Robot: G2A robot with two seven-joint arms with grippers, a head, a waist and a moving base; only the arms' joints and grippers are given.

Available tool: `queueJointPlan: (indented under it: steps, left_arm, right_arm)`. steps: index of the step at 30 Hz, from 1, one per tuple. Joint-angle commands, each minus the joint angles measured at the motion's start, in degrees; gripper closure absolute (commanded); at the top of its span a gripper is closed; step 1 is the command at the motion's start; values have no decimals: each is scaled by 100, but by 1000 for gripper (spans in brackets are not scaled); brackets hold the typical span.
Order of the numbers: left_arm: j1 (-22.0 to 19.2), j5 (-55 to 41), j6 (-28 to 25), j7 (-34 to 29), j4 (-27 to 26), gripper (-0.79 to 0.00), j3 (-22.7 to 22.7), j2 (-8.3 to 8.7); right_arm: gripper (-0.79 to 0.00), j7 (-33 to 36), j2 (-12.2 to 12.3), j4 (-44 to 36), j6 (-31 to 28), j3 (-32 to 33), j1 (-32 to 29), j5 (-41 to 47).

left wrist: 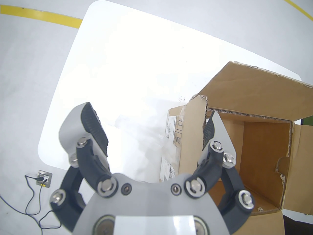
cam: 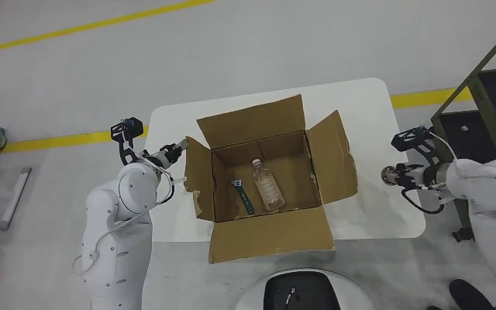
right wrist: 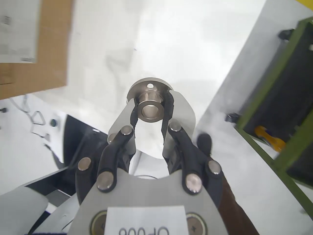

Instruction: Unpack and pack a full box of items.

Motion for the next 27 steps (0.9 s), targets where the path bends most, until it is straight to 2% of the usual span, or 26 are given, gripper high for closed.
queueJointPlan:
  steps: [1, 4, 9, 15, 21, 27]
  left_arm:
    - [0, 0, 0, 0, 0, -785, 0, 0]
    - [0, 0, 0, 0, 0, -785, 0, 0]
    - [0, 0, 0, 0, 0, -785, 0, 0]
    - [0, 0, 0, 0, 0, -785, 0, 0]
    - [0, 0, 0, 0, 0, -785, 0, 0]
    - [0, 0, 0, 0, 0, -785, 0, 0]
  right_arm:
    - [0, -19, 16, 35, -120, 251, -10, 1024]
    - [0, 48, 47, 54, -299, 530, -1, 2260]
    - [0, 363, 110, -25, -490, 635, 61, 3723]
    - [0, 393, 181, -137, -512, 420, 227, 4654]
    - [0, 71, 198, -171, -328, -282, 564, 4606]
    - [0, -422, 164, 142, 97, -1368, 1186, 3748]
